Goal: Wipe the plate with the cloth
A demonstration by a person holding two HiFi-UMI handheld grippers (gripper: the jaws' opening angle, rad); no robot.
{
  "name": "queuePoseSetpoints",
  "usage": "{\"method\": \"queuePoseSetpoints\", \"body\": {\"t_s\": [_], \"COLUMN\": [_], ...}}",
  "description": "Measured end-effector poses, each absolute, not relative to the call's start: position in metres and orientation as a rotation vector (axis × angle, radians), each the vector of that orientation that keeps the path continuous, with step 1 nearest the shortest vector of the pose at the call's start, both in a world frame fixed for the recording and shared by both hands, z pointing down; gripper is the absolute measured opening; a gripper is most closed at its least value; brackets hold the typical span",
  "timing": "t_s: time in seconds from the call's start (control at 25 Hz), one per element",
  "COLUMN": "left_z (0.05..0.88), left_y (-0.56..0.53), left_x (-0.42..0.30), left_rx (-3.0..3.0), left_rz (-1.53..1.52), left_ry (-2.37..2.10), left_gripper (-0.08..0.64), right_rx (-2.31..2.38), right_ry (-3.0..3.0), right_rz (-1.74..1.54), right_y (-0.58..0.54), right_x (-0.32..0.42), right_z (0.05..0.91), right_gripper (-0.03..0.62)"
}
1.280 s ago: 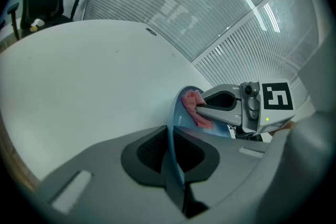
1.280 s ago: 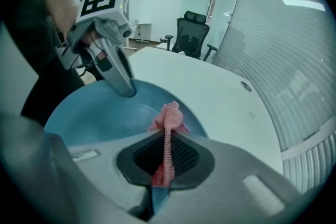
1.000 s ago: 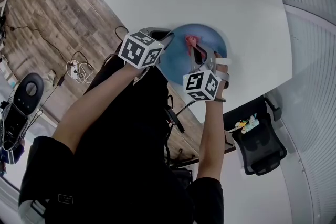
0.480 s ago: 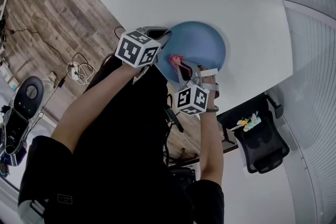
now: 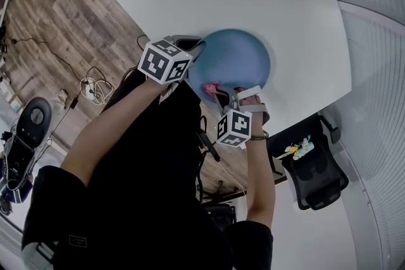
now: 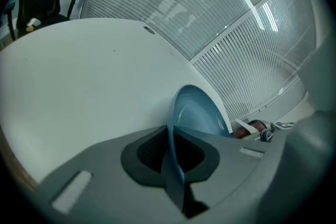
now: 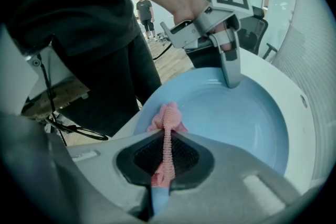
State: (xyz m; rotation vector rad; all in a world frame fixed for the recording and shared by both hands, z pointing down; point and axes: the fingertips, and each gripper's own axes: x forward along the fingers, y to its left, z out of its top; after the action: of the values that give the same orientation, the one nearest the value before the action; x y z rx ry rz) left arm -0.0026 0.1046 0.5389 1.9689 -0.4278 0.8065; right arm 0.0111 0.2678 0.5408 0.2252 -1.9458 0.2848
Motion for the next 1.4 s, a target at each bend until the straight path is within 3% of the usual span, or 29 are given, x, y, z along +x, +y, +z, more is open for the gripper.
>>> {"method": "queuePoseSetpoints", "body": {"t_s": [0.88,1.4], "left_z": [0.54,0.539], "left_y": [0.106,0.103], "left_x": [-0.002,-0.002], "left_rx": [1.989,1.975], "left_rz": [0.828,0.808], "left_ry": [-0.413,-0.442], "left_gripper": [0.016,0.017], "right_rx": [0.651,0.684], "right_ry": [-1.807,-1.771], "right_rz": [0.225,0.216], "right_y": [0.102,0.143], "right_x": [0.087,0.085], "right_z": [0.546,0.542], "right_gripper": [0.014,0.011]}}
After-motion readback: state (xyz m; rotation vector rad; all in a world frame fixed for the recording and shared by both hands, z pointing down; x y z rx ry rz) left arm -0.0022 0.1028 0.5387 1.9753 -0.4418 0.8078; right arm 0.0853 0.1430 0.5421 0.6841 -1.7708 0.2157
